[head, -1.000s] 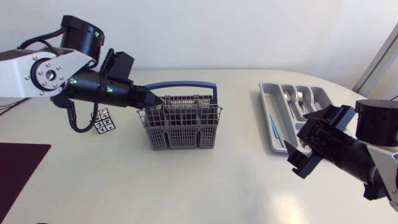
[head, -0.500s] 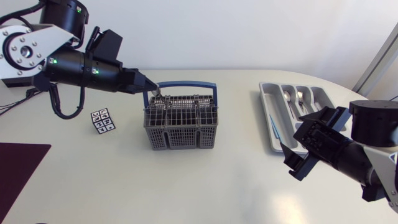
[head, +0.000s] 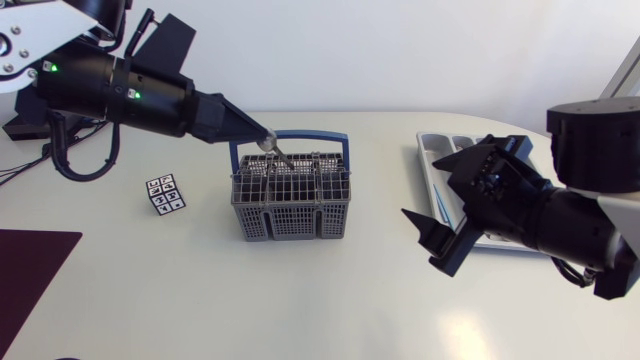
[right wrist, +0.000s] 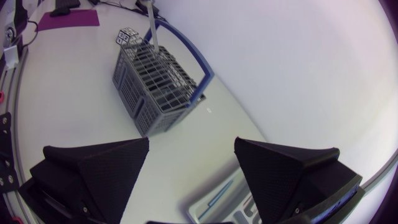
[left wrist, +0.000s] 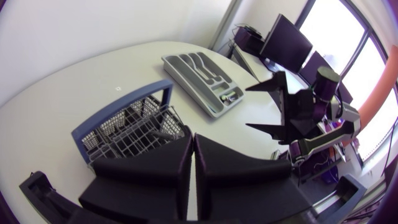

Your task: Transfer all utensils from the basket to the drawer tray.

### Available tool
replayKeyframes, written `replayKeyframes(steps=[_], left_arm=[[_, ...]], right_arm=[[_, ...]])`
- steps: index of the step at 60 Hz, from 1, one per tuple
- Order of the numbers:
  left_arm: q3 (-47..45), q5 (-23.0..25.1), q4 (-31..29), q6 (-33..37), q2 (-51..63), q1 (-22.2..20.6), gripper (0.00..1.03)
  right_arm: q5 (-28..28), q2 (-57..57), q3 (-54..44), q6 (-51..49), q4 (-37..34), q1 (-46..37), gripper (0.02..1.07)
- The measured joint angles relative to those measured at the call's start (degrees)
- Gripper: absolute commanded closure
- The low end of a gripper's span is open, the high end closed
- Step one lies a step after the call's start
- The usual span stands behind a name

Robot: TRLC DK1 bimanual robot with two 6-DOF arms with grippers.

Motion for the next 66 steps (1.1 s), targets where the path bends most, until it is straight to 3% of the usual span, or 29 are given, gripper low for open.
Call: replayKeyframes(steps=[16,21,33,53,66], left_arm=[[0.0,3.2,-4.3,7.9,0.7,-8.0,1.00],[0.0,4.3,-6.1,10.4,1.6,-10.4,1.00],[0.0,6.1,-8.7,14.6,4.6,-14.1,1.00],[0.0,8.6,-11.0,16.6,8.4,-15.4,1.00],[0.9,8.9,-11.5,16.8,8.4,-15.7,1.00]], right_arm=[[-12.0,5.5,3.6,4.7,-0.3,2.1,0.09],[-15.1,6.8,3.6,5.0,-0.4,3.2,0.16],[-16.5,7.0,3.6,5.2,-0.3,9.2,0.23],[-17.8,7.0,0.8,5.1,2.0,11.5,0.66],[-18.1,7.3,-0.8,5.2,3.1,11.5,0.72]])
